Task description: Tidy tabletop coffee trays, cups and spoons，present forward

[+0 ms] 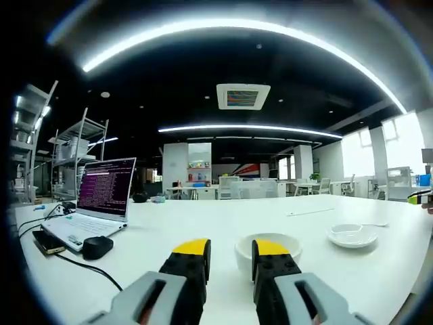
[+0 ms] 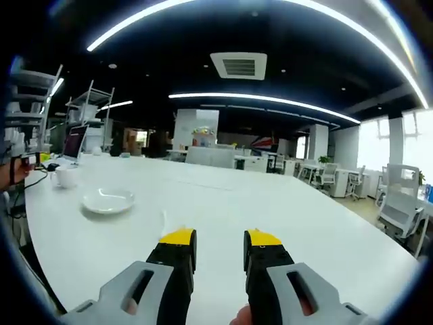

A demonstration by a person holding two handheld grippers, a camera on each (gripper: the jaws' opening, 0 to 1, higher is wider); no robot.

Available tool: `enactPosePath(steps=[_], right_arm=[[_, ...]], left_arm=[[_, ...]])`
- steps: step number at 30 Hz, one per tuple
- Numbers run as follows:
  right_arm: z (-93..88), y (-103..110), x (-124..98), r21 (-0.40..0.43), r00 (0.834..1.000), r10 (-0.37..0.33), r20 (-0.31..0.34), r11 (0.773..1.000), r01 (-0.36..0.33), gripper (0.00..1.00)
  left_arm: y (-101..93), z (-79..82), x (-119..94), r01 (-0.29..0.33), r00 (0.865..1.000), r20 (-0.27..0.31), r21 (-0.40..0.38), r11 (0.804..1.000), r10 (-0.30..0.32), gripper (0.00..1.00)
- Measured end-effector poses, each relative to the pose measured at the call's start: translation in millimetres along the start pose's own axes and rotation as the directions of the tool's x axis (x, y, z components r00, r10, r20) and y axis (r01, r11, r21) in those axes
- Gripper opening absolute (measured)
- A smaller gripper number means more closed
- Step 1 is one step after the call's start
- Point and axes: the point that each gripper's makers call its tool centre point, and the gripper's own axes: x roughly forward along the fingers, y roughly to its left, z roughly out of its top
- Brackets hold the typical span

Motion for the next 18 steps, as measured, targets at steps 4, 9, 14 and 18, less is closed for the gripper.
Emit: enactPosePath(steps=[4,9,14,18], right_arm=[[1.3,-0.8,-0.7,-0.003,1.0,-0.002,0.001,1.0,0.002,0.29],[1.1,-2.2,-2.9,0.0,1.0,-0.01,0.002,1.0,0.01,0.29],[1.4,-1.1,-3.5,-0.003,1.0,-0.008,0.0,1.0,0.008,0.29],[2.3,-1.0,-3.9,-0.005,1.0,-0.006,0.002,1.0,0.006,0.29]], left_arm=[[-0.5,0.4,-0.9,0.004,1.0,0.0,0.001,1.0,-0.004,0.26],[0.2,1.0,-2.0,0.001,1.0,0.002,-0.001,1.0,-0.001,0.26],[0.7,2.0,-2.8,0.001,1.0,0.003,-0.001,1.0,-0.001,0.26],[0.3,2.3,-3.4,0.002,1.0,0.005,-0.002,1.0,-0.002,0.26]])
